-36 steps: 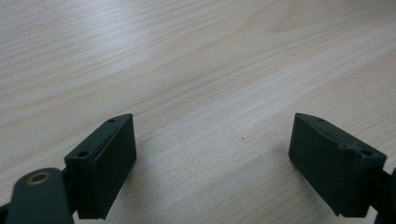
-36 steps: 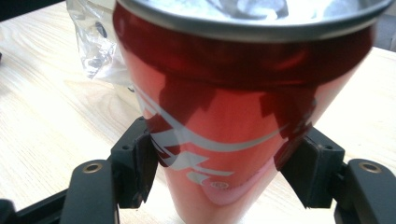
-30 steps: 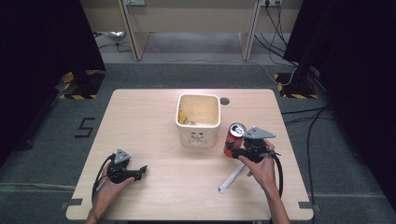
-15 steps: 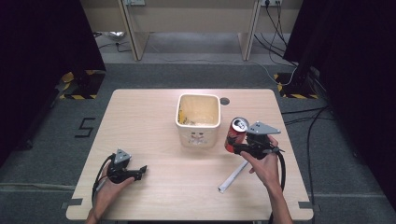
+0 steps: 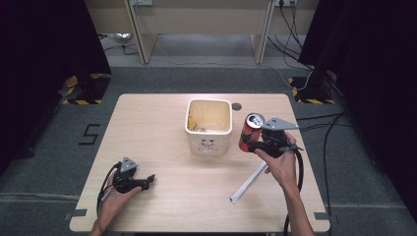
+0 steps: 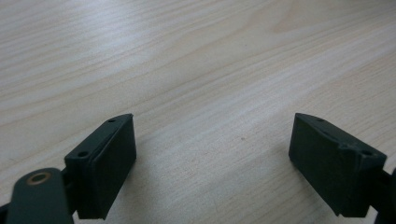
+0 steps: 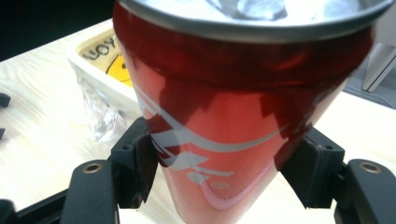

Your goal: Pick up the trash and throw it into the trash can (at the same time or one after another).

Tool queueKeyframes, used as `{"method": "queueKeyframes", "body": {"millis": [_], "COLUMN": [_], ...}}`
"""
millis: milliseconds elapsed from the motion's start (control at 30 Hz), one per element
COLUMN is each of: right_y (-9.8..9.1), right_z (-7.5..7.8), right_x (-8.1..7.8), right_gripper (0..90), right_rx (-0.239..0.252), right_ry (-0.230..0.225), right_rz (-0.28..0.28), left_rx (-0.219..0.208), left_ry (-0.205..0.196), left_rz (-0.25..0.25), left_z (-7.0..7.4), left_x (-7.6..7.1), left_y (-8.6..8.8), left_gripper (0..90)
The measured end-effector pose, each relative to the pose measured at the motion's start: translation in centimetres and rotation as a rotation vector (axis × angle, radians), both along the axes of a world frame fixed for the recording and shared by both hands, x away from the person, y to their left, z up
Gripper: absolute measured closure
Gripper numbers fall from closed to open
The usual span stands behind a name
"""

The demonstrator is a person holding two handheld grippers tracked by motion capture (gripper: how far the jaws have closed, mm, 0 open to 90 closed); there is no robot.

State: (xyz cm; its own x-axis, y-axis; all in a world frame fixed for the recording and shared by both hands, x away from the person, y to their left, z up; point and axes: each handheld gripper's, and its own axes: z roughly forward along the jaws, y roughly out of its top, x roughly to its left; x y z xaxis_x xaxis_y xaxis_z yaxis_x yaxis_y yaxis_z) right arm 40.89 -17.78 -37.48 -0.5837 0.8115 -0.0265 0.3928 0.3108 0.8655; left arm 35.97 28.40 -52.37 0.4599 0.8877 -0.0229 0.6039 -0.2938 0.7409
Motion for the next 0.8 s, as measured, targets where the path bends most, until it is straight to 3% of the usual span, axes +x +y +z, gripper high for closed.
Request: {"method": "queueKeyframes", "body": {"millis": [500,800], "right_y": [0.4,1.6], "right_z": [3.9,6.4], "right_x": [1.3,1.9], "right_gripper": [33.7,33.7], "right_rx": [0.023,0.026], "right_ry": [-0.024,-0.042], "right_rz": [-0.002,0.021], "left_rx": [0.002,0.001], "left_ry": [0.000,0.000], "left_rz": [-0.002,-0.002], "left_z": [0.0,0.0], "left_x": [0.0,0.0], "left_y": [0.0,0.0], "left_gripper": [14.1,14.1]}}
